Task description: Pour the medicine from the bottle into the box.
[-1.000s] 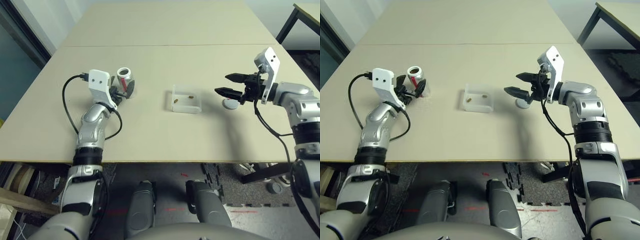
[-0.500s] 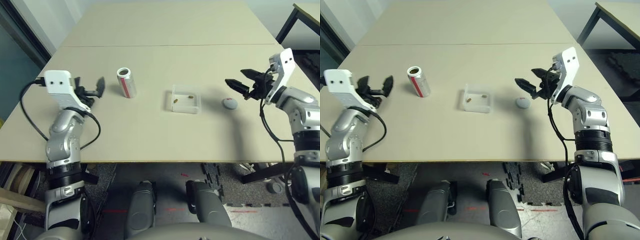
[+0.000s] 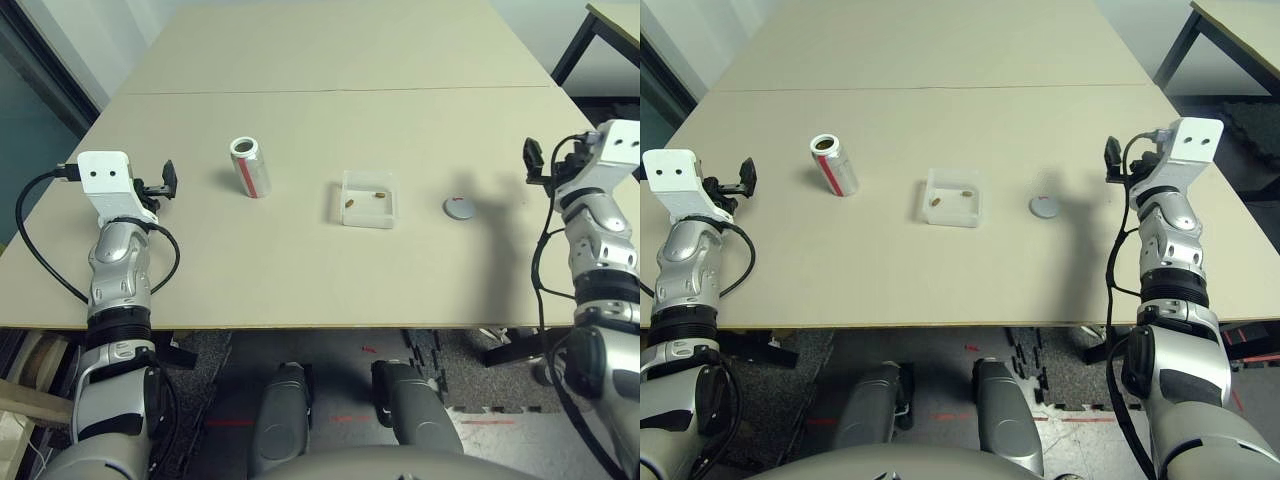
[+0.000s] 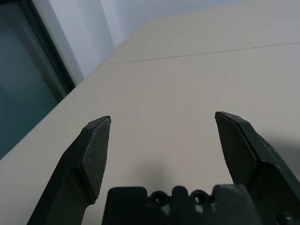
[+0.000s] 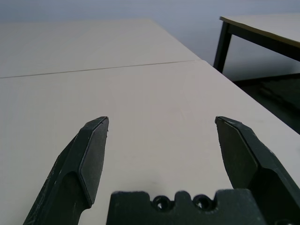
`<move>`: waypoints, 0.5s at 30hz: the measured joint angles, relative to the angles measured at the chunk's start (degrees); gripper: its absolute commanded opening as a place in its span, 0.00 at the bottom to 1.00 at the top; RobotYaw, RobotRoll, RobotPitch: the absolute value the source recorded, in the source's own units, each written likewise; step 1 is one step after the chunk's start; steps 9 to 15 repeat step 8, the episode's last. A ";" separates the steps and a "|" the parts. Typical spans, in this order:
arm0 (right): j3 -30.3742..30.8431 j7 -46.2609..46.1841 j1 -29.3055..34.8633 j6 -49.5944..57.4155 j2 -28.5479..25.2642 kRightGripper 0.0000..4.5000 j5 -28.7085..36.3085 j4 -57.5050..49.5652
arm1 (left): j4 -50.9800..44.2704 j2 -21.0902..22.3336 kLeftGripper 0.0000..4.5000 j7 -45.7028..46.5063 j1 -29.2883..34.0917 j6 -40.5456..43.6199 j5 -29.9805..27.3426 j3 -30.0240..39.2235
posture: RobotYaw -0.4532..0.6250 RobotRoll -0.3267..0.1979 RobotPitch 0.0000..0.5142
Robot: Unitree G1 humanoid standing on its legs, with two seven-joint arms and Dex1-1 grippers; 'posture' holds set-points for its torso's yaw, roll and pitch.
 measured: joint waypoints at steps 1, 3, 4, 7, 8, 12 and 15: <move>0.10 -0.23 0.02 -0.55 0.12 1.00 -0.35 0.65 | 1.04 0.19 0.99 0.07 -0.21 -0.48 -0.06 0.12 | 0.34 0.62 0.24; 0.12 -0.94 0.23 -1.23 0.57 1.00 -0.47 1.00 | 2.01 0.41 0.99 0.19 -0.54 -1.08 -0.23 0.39 | 0.33 0.62 0.25; 0.12 -1.13 0.28 -1.55 0.90 1.00 -0.47 1.03 | 2.80 0.48 0.99 0.35 -1.02 -1.27 -0.28 0.65 | 0.33 0.62 0.25; 0.08 -0.54 0.37 -1.67 1.44 1.00 -0.27 1.11 | 3.37 0.65 0.99 0.50 -1.53 -2.15 -0.34 0.75 | 0.33 0.62 0.26; 0.06 -0.14 0.37 -1.67 1.57 1.00 -0.10 1.11 | 3.60 0.77 0.99 0.50 -1.66 -2.35 -0.34 0.75 | 0.33 0.62 0.26; 0.06 -0.14 0.37 -1.67 1.57 1.00 -0.10 1.11 | 3.60 0.77 0.99 0.50 -1.66 -2.35 -0.34 0.75 | 0.33 0.62 0.26; 0.06 -0.14 0.37 -1.67 1.57 1.00 -0.10 1.11 | 3.60 0.77 0.99 0.50 -1.66 -2.35 -0.34 0.75 | 0.33 0.62 0.26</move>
